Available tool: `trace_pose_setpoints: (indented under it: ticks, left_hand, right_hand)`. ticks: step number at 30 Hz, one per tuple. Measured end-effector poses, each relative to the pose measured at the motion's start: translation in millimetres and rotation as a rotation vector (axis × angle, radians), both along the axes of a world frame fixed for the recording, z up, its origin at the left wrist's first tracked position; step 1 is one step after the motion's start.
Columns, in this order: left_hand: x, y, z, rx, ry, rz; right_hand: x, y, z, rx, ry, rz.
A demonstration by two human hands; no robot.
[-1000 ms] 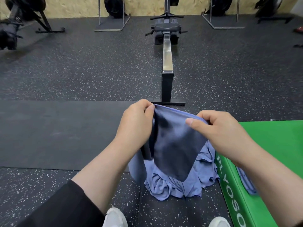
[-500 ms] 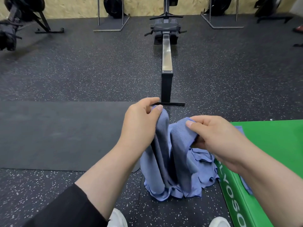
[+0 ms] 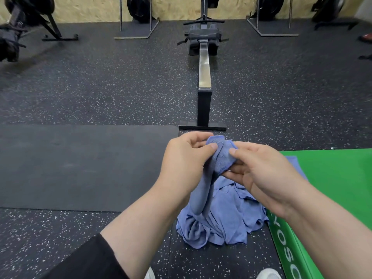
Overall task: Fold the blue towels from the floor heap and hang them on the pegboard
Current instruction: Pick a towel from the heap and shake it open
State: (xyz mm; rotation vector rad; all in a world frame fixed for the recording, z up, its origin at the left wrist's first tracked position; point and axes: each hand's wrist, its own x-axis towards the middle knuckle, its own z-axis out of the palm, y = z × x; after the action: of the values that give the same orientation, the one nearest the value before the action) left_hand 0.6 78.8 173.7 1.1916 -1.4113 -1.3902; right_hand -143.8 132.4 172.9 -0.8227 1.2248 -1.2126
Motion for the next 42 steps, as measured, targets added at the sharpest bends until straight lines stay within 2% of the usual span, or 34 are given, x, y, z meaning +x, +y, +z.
trace_pose_setpoints:
  ticks: [5,12,16,19,22,24,26,28,30,35,42]
  left_hand:
    - [2.2,-0.2,0.7,-0.051,-0.076,0.068]
    - [-4.6,8.9,-3.5,-0.173,-0.15,-0.029]
    - [-6.8,13.7,0.4,-0.29,-0.27,-0.209]
    - [-6.3,16.7,6.0,-0.247,-0.246,-0.271]
    - [0.7,6.5,7.3,-0.15,-0.195,-0.1]
    - [8.6,-3.6,8.5,-0.223,-0.279,-0.076]
    - [15.9,-8.5,9.0,-0.275,-0.396,-0.235]
    - [19.0,-9.4,7.0,-0.239,-0.439,-0.401]
    - [19.8,-7.7,3.6,-0.187,-0.42,-0.455]
    - [21.3,-11.8,-6.4,-0.188,-0.461,-0.44]
    - [36.7,-28.9,-21.8,-0.224,-0.741,-0.276]
  right_hand:
    - [4.7,0.2,0.0,0.014,-0.004,-0.041]
    - [11.8,1.0,-3.0,0.041,-0.066,-0.054]
    - [7.4,-0.4,-0.1,0.024,-0.182,-0.082]
    - [1.2,-1.5,-0.9,0.022,-0.017,-0.106]
    - [-4.9,-3.2,-2.5,-0.003,0.242,-0.117]
    - [-7.2,-2.8,-0.7,-0.071,0.543,-0.06]
    - [-7.8,-2.2,3.1,-0.122,0.728,0.013]
    - [-8.1,-1.0,9.1,-0.151,0.793,0.052]
    - [-10.1,-0.8,13.3,-0.181,0.852,0.071]
    - [-21.7,0.7,15.2,-0.227,0.938,0.023]
    - [-47.1,0.1,10.8,-0.185,0.98,-0.105]
